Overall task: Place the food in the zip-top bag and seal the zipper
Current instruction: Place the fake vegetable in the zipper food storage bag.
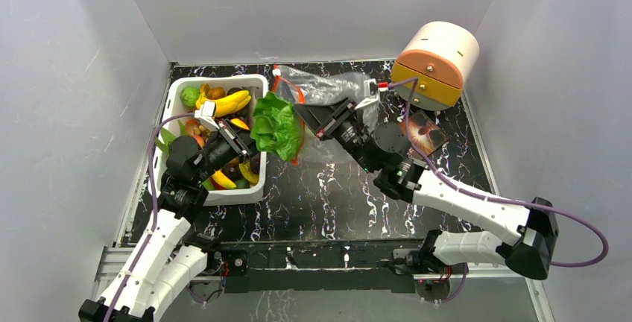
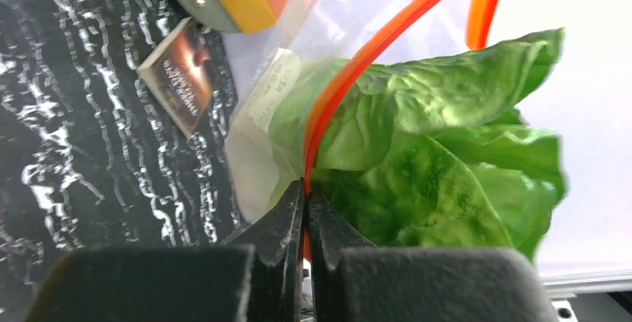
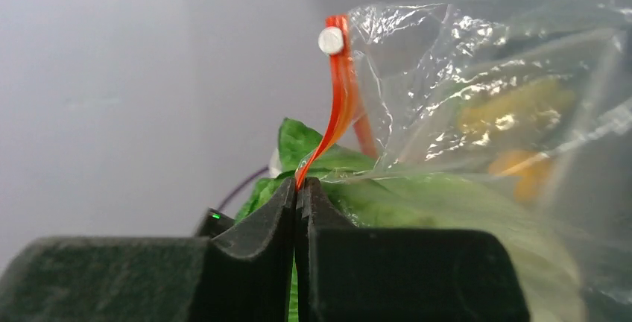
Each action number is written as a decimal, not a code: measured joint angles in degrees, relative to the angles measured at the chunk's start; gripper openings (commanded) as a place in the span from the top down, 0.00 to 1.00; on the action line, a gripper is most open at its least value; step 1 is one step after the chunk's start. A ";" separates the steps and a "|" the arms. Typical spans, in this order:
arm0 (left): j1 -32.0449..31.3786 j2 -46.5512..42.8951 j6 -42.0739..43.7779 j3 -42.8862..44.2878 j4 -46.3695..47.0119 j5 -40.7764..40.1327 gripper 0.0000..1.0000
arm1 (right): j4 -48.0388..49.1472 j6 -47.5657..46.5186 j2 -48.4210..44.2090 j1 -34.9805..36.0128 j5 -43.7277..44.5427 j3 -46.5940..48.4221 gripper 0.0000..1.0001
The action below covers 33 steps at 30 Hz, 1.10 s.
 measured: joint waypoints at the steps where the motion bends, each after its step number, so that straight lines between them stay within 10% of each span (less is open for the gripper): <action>1: 0.00 0.44 1.42 0.39 -2.19 0.00 1.00 | -1.53 -1.70 -0.79 0.00 1.01 -0.85 1.00; 9: -0.04 5.79 14.71 7.96 -13.62 1.75 1.00 | -25.77 -11.47 -5.81 -0.50 13.84 -6.45 1.00; 28: -0.46 10.99 28.22 14.21 -16.90 11.91 1.00 | -27.89 -14.78 -8.07 -0.55 11.26 -5.14 1.00; 33: -0.50 13.84 31.36 14.99 -19.39 13.07 0.82 | -30.60 -16.57 -8.13 -0.55 10.36 -5.14 1.00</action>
